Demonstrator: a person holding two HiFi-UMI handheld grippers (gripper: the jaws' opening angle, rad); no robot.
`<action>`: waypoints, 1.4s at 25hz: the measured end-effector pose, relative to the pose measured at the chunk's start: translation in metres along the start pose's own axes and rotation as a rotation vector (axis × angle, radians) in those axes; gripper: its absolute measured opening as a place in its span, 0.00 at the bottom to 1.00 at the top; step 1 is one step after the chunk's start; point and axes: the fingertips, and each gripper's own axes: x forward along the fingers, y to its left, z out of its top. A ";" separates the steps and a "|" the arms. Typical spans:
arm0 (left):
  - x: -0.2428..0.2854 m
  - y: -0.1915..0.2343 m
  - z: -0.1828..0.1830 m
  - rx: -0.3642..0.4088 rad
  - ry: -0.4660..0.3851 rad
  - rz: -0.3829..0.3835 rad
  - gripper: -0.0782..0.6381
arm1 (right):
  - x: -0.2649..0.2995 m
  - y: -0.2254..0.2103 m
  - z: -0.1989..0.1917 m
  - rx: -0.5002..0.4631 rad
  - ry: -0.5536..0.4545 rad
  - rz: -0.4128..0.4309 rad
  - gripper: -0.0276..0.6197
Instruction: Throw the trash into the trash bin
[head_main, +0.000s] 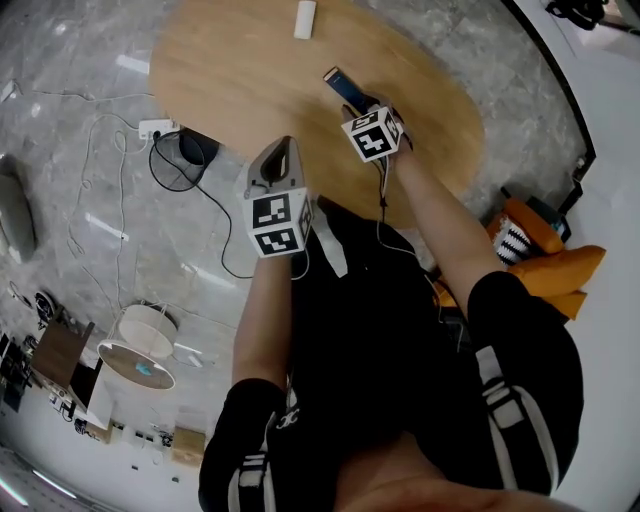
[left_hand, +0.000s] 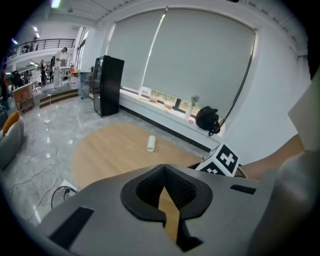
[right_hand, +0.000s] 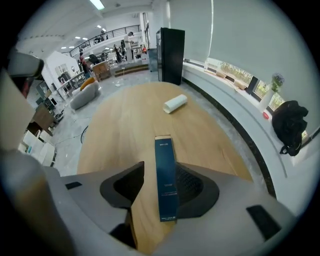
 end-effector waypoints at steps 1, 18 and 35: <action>0.001 0.002 -0.003 -0.002 0.002 0.003 0.13 | 0.009 -0.003 -0.002 0.004 0.012 -0.003 0.31; -0.003 0.012 -0.014 0.005 0.019 0.005 0.13 | 0.046 -0.006 -0.017 0.047 0.064 0.033 0.35; -0.101 0.000 0.087 0.018 -0.172 0.051 0.13 | -0.210 0.026 0.135 0.111 -0.536 -0.044 0.35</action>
